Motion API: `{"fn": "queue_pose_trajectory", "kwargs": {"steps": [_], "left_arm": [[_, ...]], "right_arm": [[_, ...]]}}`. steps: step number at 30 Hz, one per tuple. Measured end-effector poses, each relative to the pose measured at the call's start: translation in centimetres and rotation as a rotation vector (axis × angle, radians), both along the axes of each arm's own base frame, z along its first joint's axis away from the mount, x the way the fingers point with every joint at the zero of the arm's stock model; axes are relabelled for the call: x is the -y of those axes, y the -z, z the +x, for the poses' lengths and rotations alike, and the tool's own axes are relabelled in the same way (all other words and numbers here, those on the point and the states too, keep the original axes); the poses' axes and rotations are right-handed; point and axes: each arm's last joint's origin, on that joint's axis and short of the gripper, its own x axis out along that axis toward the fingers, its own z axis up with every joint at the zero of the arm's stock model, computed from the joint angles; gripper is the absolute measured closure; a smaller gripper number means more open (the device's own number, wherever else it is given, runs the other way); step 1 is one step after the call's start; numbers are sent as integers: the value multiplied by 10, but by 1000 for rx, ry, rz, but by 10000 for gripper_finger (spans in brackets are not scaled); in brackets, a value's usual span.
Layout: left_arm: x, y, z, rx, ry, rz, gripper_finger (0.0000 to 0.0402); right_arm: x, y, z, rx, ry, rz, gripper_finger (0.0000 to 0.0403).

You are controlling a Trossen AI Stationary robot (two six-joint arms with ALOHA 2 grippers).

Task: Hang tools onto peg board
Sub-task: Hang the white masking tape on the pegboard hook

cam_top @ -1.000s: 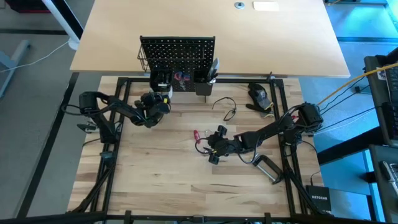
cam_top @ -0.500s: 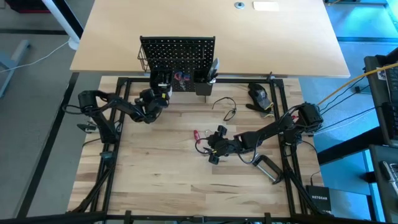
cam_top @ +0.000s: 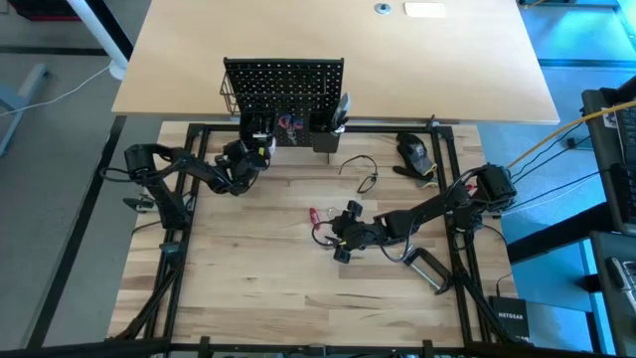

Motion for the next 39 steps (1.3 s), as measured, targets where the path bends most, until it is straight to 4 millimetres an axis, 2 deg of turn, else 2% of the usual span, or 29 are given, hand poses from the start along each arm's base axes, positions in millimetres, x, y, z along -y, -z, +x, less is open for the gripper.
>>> {"fn": "queue_pose_trajectory", "kwargs": {"steps": [7, 39], "left_arm": [[0, 1, 1, -25, 48, -28, 233], [0, -1, 3, -139, 153, -72, 235]], "right_arm": [[0, 0, 0, 0, 0, 0, 166], [-1, 0, 0, 1, -11, 13, 166]]}}
